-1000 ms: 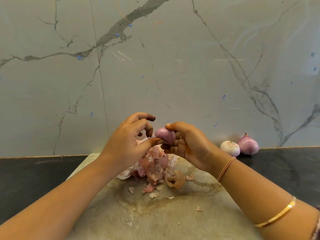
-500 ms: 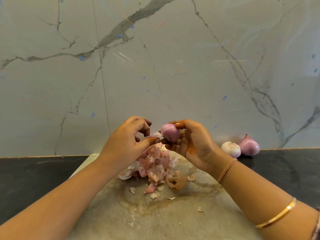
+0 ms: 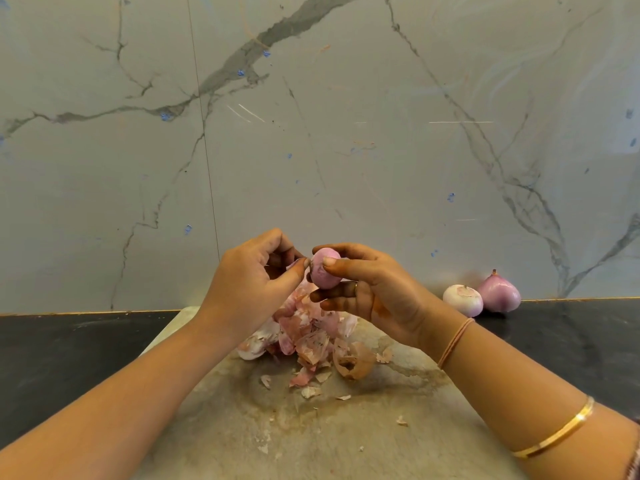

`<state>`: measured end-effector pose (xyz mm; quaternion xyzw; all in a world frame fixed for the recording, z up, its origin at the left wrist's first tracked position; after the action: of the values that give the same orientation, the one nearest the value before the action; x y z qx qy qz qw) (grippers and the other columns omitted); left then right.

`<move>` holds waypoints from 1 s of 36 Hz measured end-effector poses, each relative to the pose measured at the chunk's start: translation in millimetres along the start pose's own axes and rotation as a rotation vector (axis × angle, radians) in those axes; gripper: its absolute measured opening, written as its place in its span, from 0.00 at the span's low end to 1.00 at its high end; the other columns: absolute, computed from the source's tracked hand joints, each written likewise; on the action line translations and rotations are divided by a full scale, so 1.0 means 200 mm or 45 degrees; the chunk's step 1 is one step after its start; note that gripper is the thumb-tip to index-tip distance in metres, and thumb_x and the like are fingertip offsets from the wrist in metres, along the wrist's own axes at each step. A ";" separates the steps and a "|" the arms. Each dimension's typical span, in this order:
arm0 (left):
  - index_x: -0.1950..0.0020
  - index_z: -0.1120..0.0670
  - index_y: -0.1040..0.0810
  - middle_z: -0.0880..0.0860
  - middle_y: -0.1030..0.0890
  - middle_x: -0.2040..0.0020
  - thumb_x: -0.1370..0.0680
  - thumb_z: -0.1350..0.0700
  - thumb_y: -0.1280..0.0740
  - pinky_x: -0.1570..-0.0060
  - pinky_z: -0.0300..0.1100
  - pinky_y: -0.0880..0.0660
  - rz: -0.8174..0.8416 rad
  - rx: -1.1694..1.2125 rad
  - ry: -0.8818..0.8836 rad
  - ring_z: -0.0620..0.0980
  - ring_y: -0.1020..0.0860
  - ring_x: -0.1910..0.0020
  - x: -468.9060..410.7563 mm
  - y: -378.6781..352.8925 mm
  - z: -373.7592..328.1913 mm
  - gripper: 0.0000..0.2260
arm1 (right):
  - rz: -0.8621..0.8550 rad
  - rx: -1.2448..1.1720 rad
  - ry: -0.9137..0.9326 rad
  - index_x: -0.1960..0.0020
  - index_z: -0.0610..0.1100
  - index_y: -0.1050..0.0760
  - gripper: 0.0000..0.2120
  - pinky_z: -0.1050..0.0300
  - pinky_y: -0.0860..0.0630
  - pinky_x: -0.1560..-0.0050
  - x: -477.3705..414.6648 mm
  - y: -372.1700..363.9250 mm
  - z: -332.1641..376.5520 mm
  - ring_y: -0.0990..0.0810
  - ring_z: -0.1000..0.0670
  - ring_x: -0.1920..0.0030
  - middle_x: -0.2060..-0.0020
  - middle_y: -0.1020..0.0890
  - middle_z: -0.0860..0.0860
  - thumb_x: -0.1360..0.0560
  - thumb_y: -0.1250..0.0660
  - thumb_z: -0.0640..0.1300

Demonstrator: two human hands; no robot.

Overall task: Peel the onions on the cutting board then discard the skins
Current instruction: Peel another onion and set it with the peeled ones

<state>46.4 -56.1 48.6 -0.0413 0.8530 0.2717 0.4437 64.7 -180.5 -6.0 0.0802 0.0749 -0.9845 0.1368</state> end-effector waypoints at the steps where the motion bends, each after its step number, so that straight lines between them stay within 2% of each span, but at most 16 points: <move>1: 0.65 0.48 0.28 0.46 0.23 0.68 0.27 0.61 0.29 0.70 0.29 0.31 0.001 0.000 -0.004 0.41 0.26 0.68 0.00 0.00 0.00 0.12 | -0.016 0.024 0.011 0.39 0.41 0.25 0.11 0.57 0.18 0.59 0.00 0.01 0.00 0.17 0.45 0.61 0.46 0.21 0.37 0.22 0.35 0.39; 8: 0.63 0.56 0.25 0.49 0.25 0.68 0.27 0.63 0.29 0.69 0.36 0.31 0.028 0.005 -0.026 0.48 0.27 0.65 0.00 -0.01 -0.01 0.08 | -0.148 0.122 0.074 0.39 0.40 0.24 0.12 0.62 0.25 0.65 -0.01 0.05 0.01 0.24 0.51 0.64 0.52 0.20 0.42 0.21 0.36 0.43; 12: 0.65 0.56 0.28 0.49 0.27 0.69 0.27 0.64 0.30 0.70 0.32 0.34 -0.015 0.034 -0.013 0.45 0.30 0.68 -0.01 0.02 0.00 0.10 | -0.311 0.024 0.076 0.44 0.38 0.25 0.10 0.62 0.24 0.65 -0.01 0.16 0.03 0.25 0.50 0.63 0.52 0.20 0.40 0.20 0.38 0.44; 15: 0.62 0.53 0.27 0.48 0.25 0.68 0.27 0.62 0.30 0.69 0.30 0.32 -0.026 0.039 0.039 0.43 0.28 0.69 -0.01 0.03 0.02 0.08 | -0.312 -0.128 0.034 0.48 0.39 0.26 0.08 0.61 0.24 0.65 -0.01 0.19 0.02 0.25 0.51 0.65 0.55 0.20 0.41 0.20 0.37 0.44; 18: 0.55 0.45 0.26 0.43 0.21 0.61 0.27 0.58 0.28 0.66 0.28 0.29 0.078 0.045 0.127 0.38 0.23 0.67 -0.01 -0.02 0.06 0.10 | -0.204 -0.209 -0.011 0.46 0.41 0.28 0.06 0.60 0.23 0.66 -0.01 0.13 0.00 0.24 0.50 0.65 0.52 0.22 0.40 0.21 0.36 0.41; 20: 0.56 0.41 0.25 0.41 0.21 0.56 0.27 0.58 0.27 0.63 0.30 0.27 0.141 -0.013 0.149 0.38 0.21 0.66 -0.01 -0.05 0.08 0.12 | -0.147 -0.174 -0.020 0.42 0.42 0.26 0.08 0.59 0.23 0.63 -0.01 0.10 -0.01 0.23 0.48 0.63 0.50 0.22 0.41 0.22 0.36 0.39; 22: 0.58 0.42 0.22 0.41 0.21 0.55 0.26 0.60 0.28 0.60 0.34 0.25 0.142 -0.051 0.189 0.39 0.21 0.64 -0.01 -0.05 0.11 0.12 | -0.121 -0.076 0.006 0.40 0.44 0.26 0.11 0.59 0.22 0.61 -0.01 0.08 0.00 0.23 0.48 0.61 0.51 0.22 0.42 0.22 0.36 0.36; 26: 0.56 0.44 0.20 0.42 0.20 0.53 0.24 0.62 0.33 0.60 0.26 0.28 0.150 -0.085 0.265 0.39 0.22 0.57 -0.01 -0.05 0.15 0.12 | -0.122 0.206 0.125 0.37 0.47 0.29 0.17 0.59 0.21 0.55 -0.01 0.07 0.04 0.23 0.49 0.58 0.48 0.24 0.45 0.23 0.35 0.33; 28: 0.56 0.45 0.19 0.41 0.19 0.54 0.23 0.60 0.34 0.60 0.26 0.28 0.151 -0.047 0.301 0.39 0.22 0.55 0.00 -0.06 0.16 0.10 | -0.142 0.531 0.234 0.38 0.51 0.30 0.17 0.60 0.20 0.55 -0.01 0.06 0.07 0.22 0.50 0.56 0.48 0.24 0.49 0.23 0.34 0.36; 30: 0.57 0.43 0.20 0.40 0.19 0.58 0.22 0.54 0.34 0.59 0.31 0.27 0.140 -0.007 0.315 0.39 0.21 0.56 0.01 -0.06 0.15 0.07 | -0.161 0.830 0.349 0.40 0.54 0.32 0.16 0.61 0.20 0.55 0.01 0.03 0.10 0.21 0.50 0.54 0.50 0.24 0.53 0.24 0.31 0.42; 33: 0.59 0.42 0.20 0.40 0.18 0.60 0.25 0.48 0.32 0.59 0.31 0.26 0.122 0.058 0.319 0.37 0.21 0.58 0.01 -0.05 0.13 0.04 | -0.199 1.042 0.460 0.42 0.53 0.33 0.17 0.62 0.21 0.56 0.03 0.00 0.14 0.20 0.50 0.56 0.53 0.23 0.55 0.26 0.29 0.49; 36: 0.57 0.43 0.18 0.41 0.17 0.60 0.26 0.46 0.31 0.60 0.30 0.26 0.111 0.115 0.313 0.37 0.21 0.58 0.01 -0.05 0.11 0.04 | -0.215 1.213 0.571 0.43 0.50 0.33 0.17 0.61 0.22 0.59 0.05 -0.03 0.19 0.23 0.52 0.59 0.56 0.24 0.55 0.26 0.29 0.51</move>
<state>64.4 -52.8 32.2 -0.0172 0.9133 0.2449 0.3249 48.2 -183.6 29.2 0.3355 -0.3468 -0.8758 -0.0137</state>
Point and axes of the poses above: each hand's wrist, its own x-axis away from the middle knuckle, its own y-axis out of the back of the hand, z = x × y, the point moved 10 cm from there along -x, towards the middle knuckle
